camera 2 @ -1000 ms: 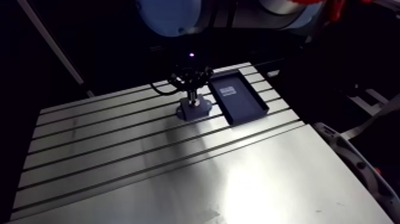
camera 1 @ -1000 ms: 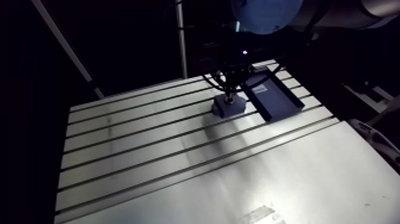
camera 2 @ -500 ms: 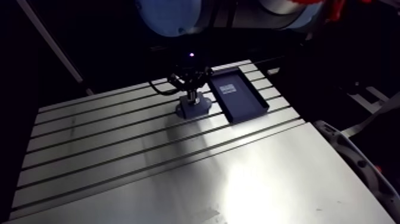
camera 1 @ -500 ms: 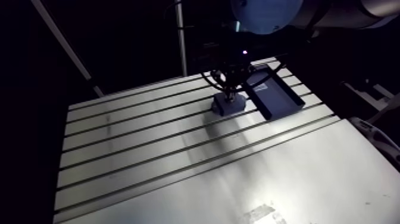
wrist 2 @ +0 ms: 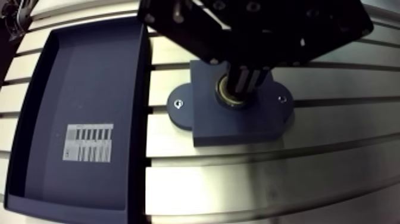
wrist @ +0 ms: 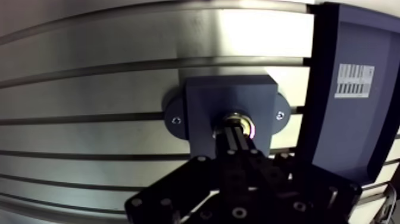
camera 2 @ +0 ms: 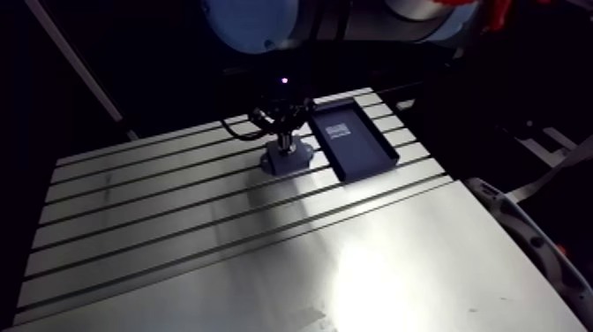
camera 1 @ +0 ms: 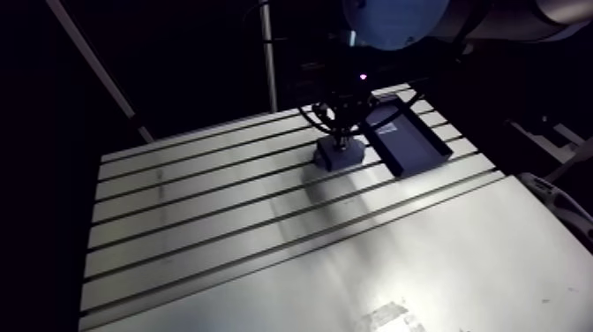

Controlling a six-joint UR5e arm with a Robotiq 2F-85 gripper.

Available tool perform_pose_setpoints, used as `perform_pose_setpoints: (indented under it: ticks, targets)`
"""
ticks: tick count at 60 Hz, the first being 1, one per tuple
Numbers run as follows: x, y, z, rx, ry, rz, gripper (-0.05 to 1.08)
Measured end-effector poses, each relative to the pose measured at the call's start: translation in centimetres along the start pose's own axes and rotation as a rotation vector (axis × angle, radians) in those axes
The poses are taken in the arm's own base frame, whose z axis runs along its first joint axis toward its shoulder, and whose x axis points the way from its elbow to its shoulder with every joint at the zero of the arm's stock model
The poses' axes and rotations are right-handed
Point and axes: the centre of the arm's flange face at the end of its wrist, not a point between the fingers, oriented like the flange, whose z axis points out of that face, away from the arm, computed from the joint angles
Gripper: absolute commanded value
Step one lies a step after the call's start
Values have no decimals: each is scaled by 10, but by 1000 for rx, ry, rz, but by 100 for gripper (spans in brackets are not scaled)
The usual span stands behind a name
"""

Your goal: Pick up the bearing and press it into the housing until flush.

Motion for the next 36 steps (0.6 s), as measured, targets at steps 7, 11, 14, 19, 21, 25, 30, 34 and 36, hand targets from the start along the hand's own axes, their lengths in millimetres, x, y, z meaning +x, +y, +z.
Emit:
perform_pose_setpoints:
  ticks: [7, 11, 14, 19, 21, 25, 30, 34, 36]
  targets:
    - [0, 0, 1, 0, -2, 1, 101]
    - [0, 0, 1, 1, -2, 1, 100]
    - [0, 0, 1, 1, -2, 1, 100]
    - [0, 0, 1, 0, 1, 1, 100]
    - [1, 0, 2, -1, 3, 1, 100]
    - [1, 1, 2, -4, 8, 1, 100]
    - [2, 1, 3, -7, 12, 0, 100]
    - [3, 1, 4, -9, 14, 0, 100]
    - [3, 1, 4, -10, 15, 0, 100]
